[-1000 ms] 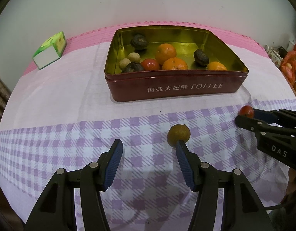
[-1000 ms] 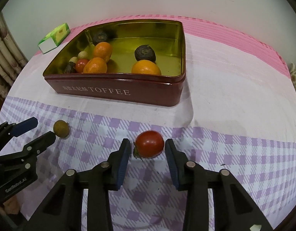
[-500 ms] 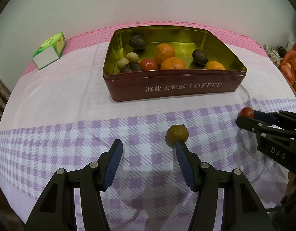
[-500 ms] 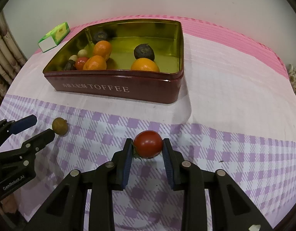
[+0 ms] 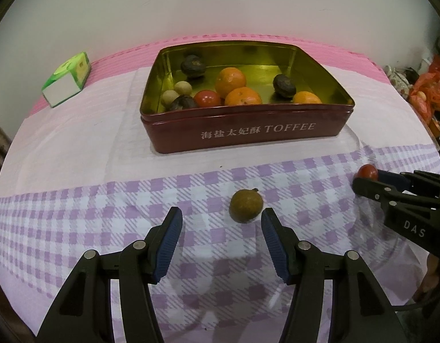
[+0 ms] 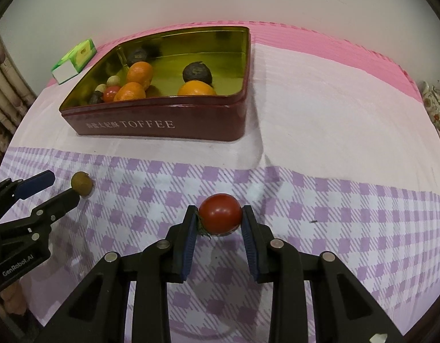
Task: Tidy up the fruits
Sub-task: 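Grasp the red tomato with the right tool while the left tool grasps the small brown-green fruit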
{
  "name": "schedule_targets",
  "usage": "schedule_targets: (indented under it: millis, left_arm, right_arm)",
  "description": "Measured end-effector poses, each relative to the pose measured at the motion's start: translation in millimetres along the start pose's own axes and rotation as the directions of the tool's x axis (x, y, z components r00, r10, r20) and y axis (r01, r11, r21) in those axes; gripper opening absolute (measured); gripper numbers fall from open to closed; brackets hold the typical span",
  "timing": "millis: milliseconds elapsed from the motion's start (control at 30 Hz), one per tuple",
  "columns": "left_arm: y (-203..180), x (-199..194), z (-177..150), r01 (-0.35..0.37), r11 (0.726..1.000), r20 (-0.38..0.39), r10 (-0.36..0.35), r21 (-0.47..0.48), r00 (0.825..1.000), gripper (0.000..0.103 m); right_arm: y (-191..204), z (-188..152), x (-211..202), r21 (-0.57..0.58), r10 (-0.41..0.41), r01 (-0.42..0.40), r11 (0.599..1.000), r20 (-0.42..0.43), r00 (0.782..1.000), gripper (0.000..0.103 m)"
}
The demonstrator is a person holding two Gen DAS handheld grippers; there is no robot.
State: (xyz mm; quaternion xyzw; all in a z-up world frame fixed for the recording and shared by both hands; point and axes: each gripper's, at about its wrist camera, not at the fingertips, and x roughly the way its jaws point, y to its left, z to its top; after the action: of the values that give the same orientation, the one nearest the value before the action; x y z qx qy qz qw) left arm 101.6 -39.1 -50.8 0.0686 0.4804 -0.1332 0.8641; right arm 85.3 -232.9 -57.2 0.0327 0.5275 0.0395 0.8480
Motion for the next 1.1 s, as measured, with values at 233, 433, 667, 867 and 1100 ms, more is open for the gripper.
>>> schedule_targets:
  millis: [233, 433, 667, 867, 1100]
  left_arm:
    - [-8.3, 2.7, 0.7, 0.009, 1.000, 0.002, -0.009, 0.027, 1.000, 0.058]
    - [-7.5, 10.3, 7.2, 0.002, 1.000, 0.002, -0.003, 0.028, 1.000, 0.058]
    - [-5.2, 15.6, 9.1, 0.010, 0.999, -0.001, -0.010, 0.030, 1.000, 0.047]
    - [-7.0, 18.0, 8.7, 0.014, 0.999, -0.005, -0.014, 0.038, 1.000, 0.038]
    - [-6.4, 18.8, 7.5, 0.019, 0.999, -0.011, -0.019, 0.037, 1.000, 0.030]
  right_arm:
    - [-2.2, -2.5, -1.4, 0.010, 0.008, -0.008, 1.000, 0.001, 1.000, 0.028]
    - [-1.3, -1.4, -1.3, 0.012, 0.010, -0.010, 1.000, 0.002, 1.000, 0.028]
    - [-1.7, -2.3, -1.3, 0.012, 0.009, -0.009, 1.000, 0.002, 1.000, 0.028]
    - [-1.4, -2.3, -1.2, 0.011, 0.008, -0.008, 1.000, 0.002, 1.000, 0.028]
    - [-1.0, -2.4, -1.0, 0.013, 0.006, -0.006, 1.000, 0.002, 1.000, 0.028]
